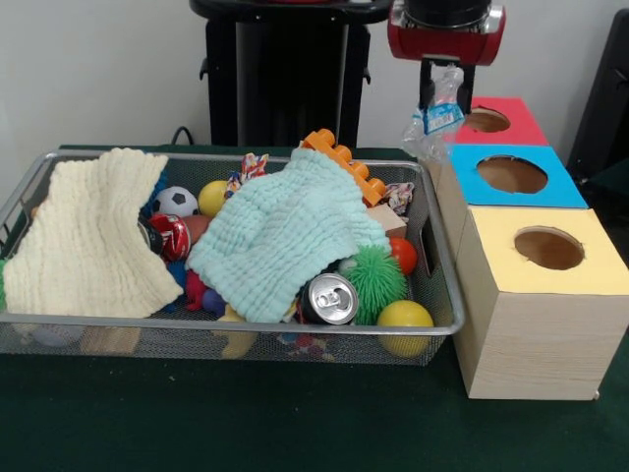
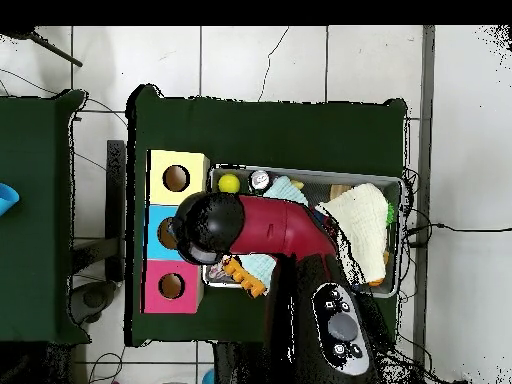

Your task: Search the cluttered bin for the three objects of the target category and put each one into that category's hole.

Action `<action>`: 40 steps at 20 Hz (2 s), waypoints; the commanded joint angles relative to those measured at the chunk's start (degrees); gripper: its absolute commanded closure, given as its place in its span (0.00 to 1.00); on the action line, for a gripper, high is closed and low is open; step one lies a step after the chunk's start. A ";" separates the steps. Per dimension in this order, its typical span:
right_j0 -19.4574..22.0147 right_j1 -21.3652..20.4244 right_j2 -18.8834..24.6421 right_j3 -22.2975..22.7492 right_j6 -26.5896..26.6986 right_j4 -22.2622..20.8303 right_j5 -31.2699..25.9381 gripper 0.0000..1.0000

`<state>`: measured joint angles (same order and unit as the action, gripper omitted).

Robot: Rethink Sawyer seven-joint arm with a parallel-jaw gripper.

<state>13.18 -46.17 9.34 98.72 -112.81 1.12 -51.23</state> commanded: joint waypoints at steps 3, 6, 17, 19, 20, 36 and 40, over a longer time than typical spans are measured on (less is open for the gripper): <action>1.53 -0.80 4.85 1.72 -2.37 5.41 -6.75 1.00; 1.68 0.19 5.78 3.07 -4.08 9.49 -5.73 1.00; -2.06 3.85 5.08 5.50 -7.75 17.19 -0.03 1.00; -2.36 4.57 4.75 5.95 -7.18 17.45 0.50 1.00; -2.44 4.85 4.59 6.30 -6.86 17.59 0.83 1.00; -0.85 9.33 6.43 8.35 -3.07 21.35 4.50 1.00; -0.40 9.70 7.40 7.96 -2.04 21.68 4.75 1.00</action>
<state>11.13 -39.38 11.70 104.47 -112.81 20.04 -51.20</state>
